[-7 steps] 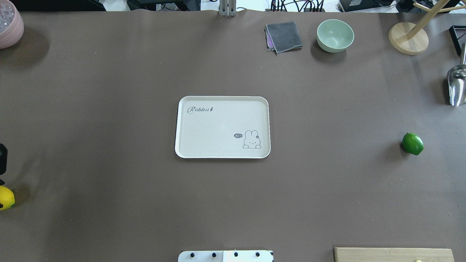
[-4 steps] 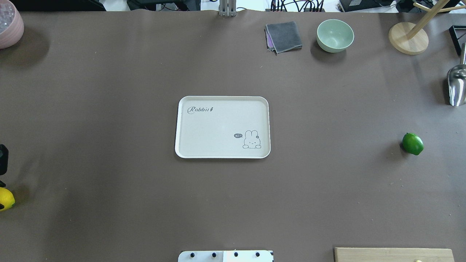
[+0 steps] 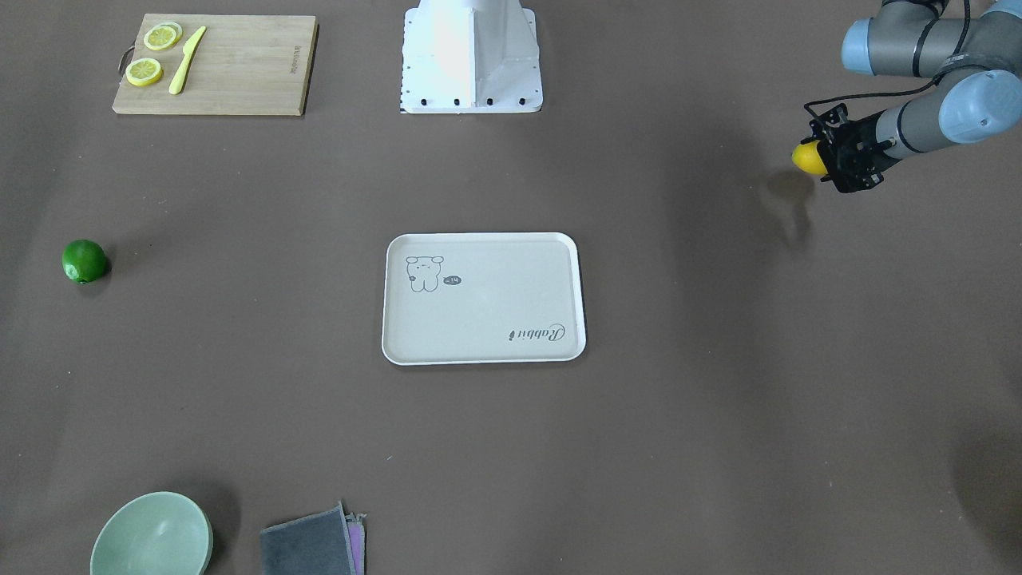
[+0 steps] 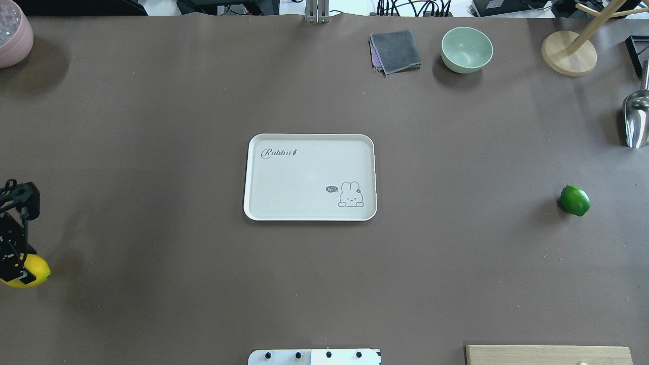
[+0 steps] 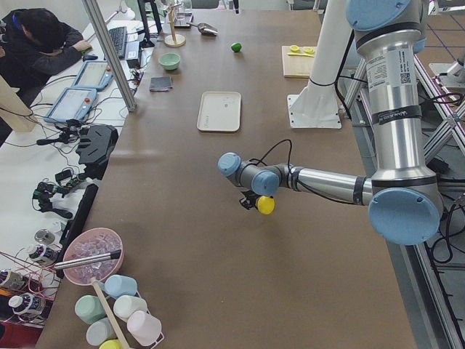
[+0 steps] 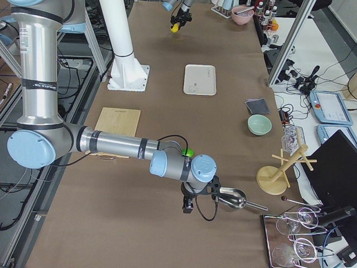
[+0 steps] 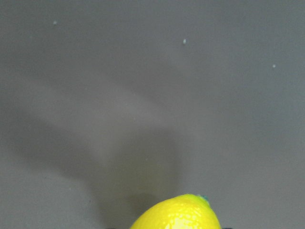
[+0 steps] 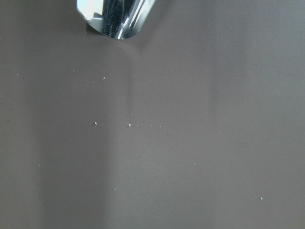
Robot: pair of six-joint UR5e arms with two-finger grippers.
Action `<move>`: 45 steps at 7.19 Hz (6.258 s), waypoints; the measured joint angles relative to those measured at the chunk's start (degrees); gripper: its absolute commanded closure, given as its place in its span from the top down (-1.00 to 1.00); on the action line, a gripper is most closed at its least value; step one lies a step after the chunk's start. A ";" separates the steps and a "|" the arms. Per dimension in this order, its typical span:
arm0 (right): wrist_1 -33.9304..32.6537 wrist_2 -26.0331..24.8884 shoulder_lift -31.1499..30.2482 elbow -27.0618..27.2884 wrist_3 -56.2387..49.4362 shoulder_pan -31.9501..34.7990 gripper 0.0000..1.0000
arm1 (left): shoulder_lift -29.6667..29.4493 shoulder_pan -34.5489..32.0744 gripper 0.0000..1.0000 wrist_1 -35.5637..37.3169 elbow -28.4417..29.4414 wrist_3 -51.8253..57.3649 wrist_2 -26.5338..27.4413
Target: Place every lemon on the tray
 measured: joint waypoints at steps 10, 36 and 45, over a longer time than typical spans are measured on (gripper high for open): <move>0.00 0.28 0.35 0.48 0.10 0.00 1.00 | -37.64 -1.10 -1.00 -3.72 14.37 -64.70 -2.85; 0.06 2.15 8.72 7.51 16.62 -25.73 1.00 | -22.68 -16.47 0.95 -31.20 29.03 -54.17 5.80; -1.54 -3.41 9.47 4.44 16.71 -34.27 -1.00 | -22.59 -16.31 0.95 -31.18 28.99 -54.69 5.76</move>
